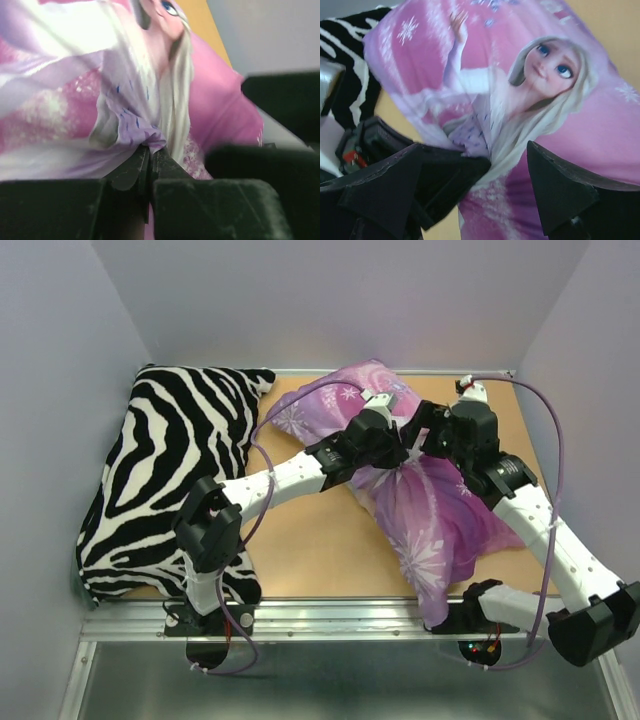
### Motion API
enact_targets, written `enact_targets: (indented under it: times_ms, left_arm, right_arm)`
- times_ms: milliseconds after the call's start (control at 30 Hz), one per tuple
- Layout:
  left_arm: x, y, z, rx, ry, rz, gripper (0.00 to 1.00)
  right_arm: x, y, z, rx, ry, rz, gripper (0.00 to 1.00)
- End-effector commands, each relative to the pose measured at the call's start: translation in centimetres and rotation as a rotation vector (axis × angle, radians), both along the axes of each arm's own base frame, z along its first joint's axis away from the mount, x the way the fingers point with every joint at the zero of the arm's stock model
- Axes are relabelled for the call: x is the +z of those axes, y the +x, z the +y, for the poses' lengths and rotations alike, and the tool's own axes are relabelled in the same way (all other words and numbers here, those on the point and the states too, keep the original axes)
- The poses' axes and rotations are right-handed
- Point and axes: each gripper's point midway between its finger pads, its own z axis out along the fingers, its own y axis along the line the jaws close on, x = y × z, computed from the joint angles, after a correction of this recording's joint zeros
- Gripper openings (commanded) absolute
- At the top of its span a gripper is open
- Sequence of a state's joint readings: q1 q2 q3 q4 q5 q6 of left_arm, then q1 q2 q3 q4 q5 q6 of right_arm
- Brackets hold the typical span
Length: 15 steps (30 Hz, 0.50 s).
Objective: Remove the pillowcase from the pillow
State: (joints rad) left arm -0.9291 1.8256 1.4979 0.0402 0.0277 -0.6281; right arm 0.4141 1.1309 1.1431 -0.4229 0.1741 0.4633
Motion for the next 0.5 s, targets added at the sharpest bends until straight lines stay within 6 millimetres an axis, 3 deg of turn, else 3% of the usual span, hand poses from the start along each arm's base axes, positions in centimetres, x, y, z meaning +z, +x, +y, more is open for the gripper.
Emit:
enact_targets:
  times_ms: [0, 200, 267, 300, 333, 367, 400, 467]
  left_arm:
    - [9.2, 1.0, -1.2, 0.071, -0.246, -0.08, 0.16]
    - [10.1, 0.7, 0.0, 0.09, -0.26, -0.108, 0.37]
    - [11.0, 0.6, 1.6, 0.129, -0.251, -0.144, 0.4]
    - [10.6, 0.9, 2.6, 0.158, -0.235, -0.146, 0.43]
    - [11.8, 1.3, 4.1, 0.211, -0.245, -0.166, 0.44]
    - [11.2, 1.9, 5.2, 0.245, -0.225, -0.153, 0.45]
    - [10.4, 2.5, 6.3, 0.27, -0.209, -0.138, 0.53]
    - [9.8, 4.9, 9.5, 0.347, -0.203, -0.12, 0.59]
  right_arm:
    - [-1.1, -2.9, 0.8, 0.059, 0.01, 0.035, 0.91]
    - [-2.8, -5.4, 0.0, 0.043, -0.025, 0.073, 0.93]
    - [-4.2, -5.9, -0.3, 0.038, -0.038, 0.097, 0.95]
    - [-4.6, -6.0, -0.4, 0.035, -0.038, 0.103, 0.96]
    - [-5.0, -6.1, -0.3, 0.041, -0.04, 0.112, 0.96]
    - [-5.4, -6.2, -0.3, 0.045, -0.043, 0.12, 0.96]
    - [-5.7, -6.3, -0.2, 0.048, -0.049, 0.125, 0.97]
    - [-5.9, -6.3, 0.0, 0.05, -0.063, 0.128, 0.98]
